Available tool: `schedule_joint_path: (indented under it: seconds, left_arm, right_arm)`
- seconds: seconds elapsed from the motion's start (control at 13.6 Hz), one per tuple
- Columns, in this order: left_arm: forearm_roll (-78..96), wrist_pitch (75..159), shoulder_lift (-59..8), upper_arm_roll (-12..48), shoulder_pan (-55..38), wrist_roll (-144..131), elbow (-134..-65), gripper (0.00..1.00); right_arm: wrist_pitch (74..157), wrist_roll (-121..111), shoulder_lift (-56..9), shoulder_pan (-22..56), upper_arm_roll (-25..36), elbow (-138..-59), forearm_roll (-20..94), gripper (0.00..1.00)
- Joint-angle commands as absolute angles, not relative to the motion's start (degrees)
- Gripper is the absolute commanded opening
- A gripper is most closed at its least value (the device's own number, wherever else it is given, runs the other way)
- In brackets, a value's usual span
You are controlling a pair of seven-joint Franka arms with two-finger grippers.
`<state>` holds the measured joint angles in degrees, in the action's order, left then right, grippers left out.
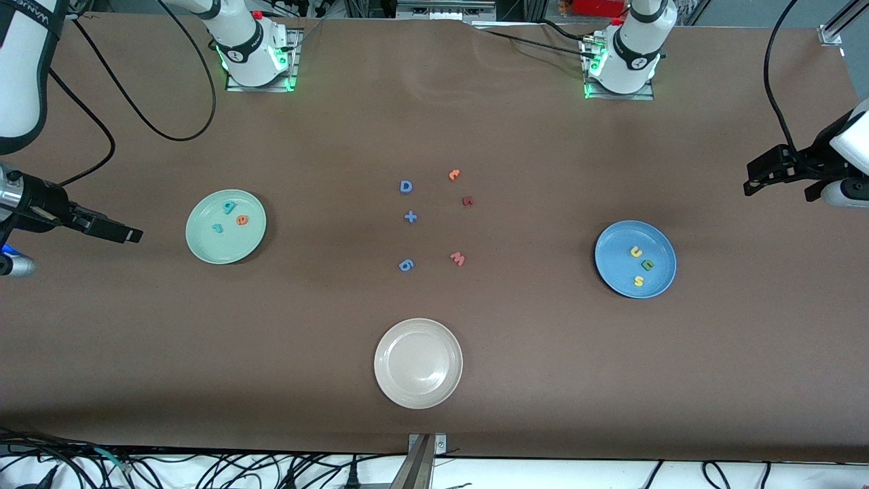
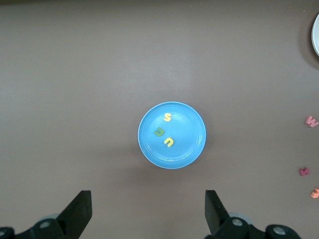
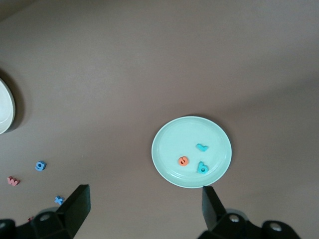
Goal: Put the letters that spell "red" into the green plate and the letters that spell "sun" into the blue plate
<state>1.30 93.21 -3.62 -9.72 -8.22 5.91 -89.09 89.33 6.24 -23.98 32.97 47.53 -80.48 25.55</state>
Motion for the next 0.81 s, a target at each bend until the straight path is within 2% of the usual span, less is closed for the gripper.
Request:
schedule_joint_path:
  seconds: [0.0,0.37,0.52,0.74]
  left_arm:
    - [2.9,93.2,-4.0,-10.0,-8.3,6.2,-88.1,1.00]
    - [2.9,93.2,-4.0,-10.0,-8.3,6.2,-88.1,1.00]
    - [2.9,93.2,-4.0,-10.0,-8.3,6.2,-88.1,1.00]
    - [2.9,93.2,-4.0,-10.0,-8.3,6.2,-88.1,1.00]
  right_arm:
    - [87.5,5.9,-24.3,21.4,33.1,-74.8,18.4,0.99]
    - [88.4,6.3,-19.1,2.1,5.6,-74.6,2.3,0.99]
    - [88.9,6.2,-18.3,-1.3,1.7,-75.5,0.8,0.99]
    - [95.3,4.9,-14.8,-1.9,1.5,-82.6,0.8,0.99]
